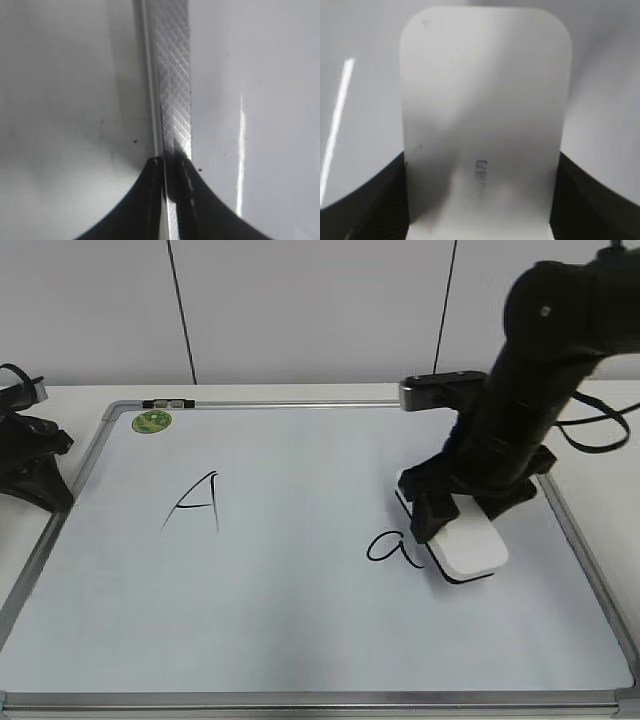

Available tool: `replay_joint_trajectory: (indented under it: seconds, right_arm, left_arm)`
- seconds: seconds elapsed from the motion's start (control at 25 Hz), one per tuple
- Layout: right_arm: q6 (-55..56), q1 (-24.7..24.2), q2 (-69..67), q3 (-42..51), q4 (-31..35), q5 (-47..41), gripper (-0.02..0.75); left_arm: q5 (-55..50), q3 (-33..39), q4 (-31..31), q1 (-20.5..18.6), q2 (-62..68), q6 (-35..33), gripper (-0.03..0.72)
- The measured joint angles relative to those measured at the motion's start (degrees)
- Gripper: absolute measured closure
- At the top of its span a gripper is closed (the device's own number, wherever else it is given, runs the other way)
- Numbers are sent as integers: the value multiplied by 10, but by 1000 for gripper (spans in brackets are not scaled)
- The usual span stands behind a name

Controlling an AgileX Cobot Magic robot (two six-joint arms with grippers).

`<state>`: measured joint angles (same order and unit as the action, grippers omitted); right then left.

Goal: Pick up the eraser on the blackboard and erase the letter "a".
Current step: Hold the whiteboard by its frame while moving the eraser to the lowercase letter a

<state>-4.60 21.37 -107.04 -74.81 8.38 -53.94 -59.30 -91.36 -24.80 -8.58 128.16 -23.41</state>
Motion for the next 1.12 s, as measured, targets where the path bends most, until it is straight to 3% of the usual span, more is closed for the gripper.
replay_joint_trajectory:
  seconds: [0.28,0.56,0.88,1.12]
  right_arm:
    - [0,17,-93,-110,-52,-39,214]
    - [-14,17,-139,-126,-77,-44,214]
    - [-39,17,-145,-126,-72,-44,214]
    - [-71,17,-146,-126,-24,-39,214]
  left_arm:
    - [0,0,0,0,0,0,653]
    - [0,0,-2,0,0,0,653]
    - [0,0,-2,0,0,0,653]
    - [0,0,-2,0,0,0,652]
